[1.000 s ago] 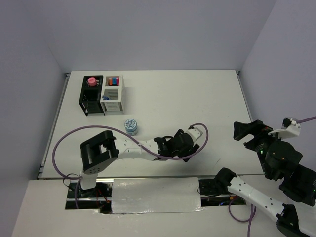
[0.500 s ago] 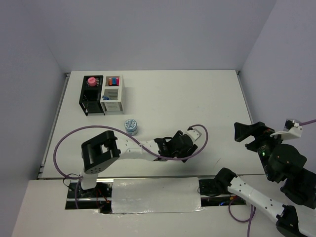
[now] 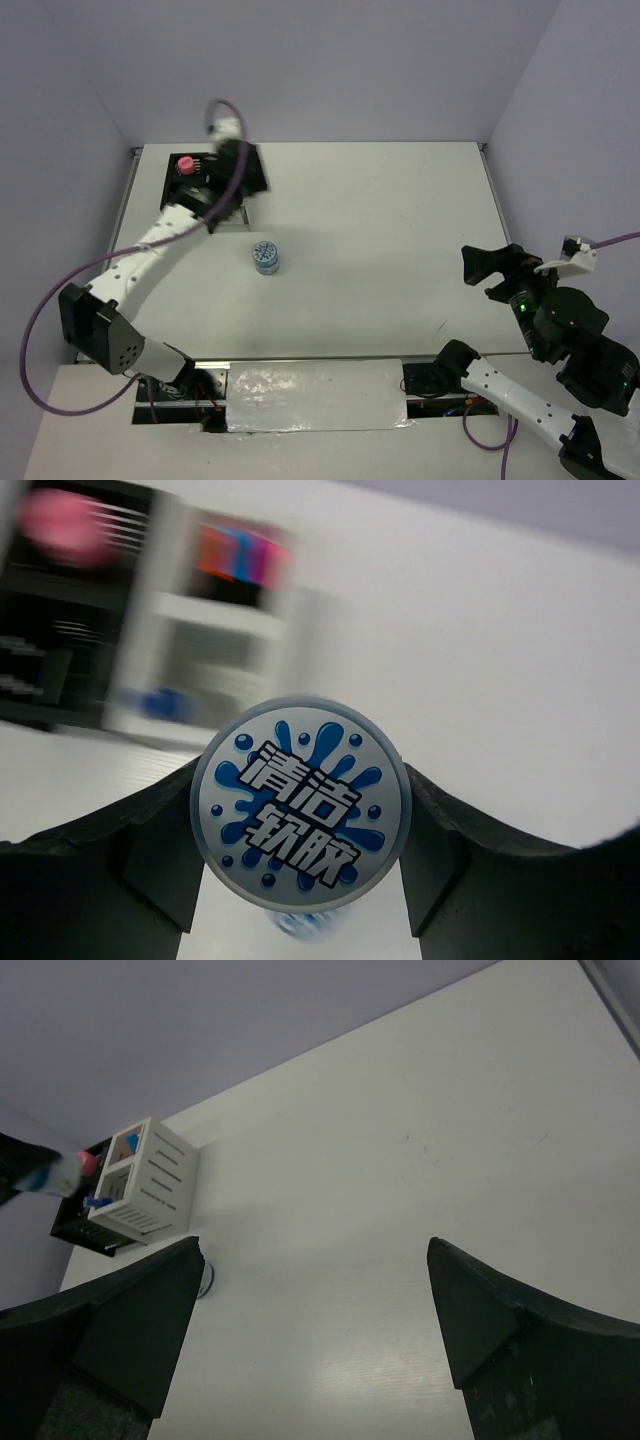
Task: Sort the stationery into containers
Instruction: Place the stationery in the storage box.
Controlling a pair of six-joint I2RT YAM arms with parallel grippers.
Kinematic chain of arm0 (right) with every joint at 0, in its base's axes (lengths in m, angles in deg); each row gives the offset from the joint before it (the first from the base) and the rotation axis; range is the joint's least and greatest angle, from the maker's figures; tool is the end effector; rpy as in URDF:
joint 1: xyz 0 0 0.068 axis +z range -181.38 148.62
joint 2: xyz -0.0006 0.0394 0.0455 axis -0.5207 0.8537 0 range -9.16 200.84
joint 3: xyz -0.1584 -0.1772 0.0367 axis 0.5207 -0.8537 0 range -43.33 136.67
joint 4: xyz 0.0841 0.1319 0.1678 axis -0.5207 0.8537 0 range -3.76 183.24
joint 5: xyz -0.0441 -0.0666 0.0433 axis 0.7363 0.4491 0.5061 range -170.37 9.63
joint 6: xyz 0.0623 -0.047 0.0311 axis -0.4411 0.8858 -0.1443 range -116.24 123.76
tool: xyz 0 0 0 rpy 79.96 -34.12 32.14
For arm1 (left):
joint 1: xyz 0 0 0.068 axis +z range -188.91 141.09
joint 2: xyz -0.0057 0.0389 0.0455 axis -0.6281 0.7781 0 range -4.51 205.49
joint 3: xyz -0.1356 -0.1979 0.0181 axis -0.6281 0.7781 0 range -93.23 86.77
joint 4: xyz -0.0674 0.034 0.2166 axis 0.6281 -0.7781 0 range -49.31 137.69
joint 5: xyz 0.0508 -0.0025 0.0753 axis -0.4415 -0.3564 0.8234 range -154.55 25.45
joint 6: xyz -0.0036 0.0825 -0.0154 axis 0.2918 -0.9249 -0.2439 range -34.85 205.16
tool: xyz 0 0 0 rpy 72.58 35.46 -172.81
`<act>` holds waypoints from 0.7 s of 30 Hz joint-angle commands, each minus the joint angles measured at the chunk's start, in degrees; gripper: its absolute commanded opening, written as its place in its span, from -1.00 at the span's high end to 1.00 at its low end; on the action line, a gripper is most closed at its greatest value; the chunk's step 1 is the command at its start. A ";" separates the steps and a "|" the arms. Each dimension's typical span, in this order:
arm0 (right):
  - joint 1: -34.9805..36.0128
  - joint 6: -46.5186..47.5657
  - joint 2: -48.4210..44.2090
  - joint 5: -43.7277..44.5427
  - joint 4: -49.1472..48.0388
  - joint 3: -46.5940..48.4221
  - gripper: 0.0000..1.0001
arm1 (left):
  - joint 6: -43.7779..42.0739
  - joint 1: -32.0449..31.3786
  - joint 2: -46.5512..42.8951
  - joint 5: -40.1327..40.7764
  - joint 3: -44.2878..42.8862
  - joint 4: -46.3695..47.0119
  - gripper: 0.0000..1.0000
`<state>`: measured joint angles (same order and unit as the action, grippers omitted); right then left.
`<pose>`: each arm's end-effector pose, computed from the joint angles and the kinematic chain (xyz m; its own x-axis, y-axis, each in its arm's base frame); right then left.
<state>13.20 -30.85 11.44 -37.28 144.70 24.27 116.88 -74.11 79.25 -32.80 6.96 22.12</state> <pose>0.0560 -0.0153 0.3640 -0.1368 0.4477 -0.8837 0.0510 0.8940 0.4451 0.2902 -0.1573 0.3207 -0.4034 -0.2627 -0.8765 -0.1130 0.9649 -0.2372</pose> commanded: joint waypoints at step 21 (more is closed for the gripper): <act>-0.02 4.64 3.57 -10.40 -11.88 -7.56 -1.00 | 0.27 42.49 12.47 -16.27 -12.12 -1.34 1.00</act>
<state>13.20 -27.61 15.66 -47.09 135.93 16.97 118.10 -31.89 90.75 -46.79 -4.56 14.30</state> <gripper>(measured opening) 0.997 0.767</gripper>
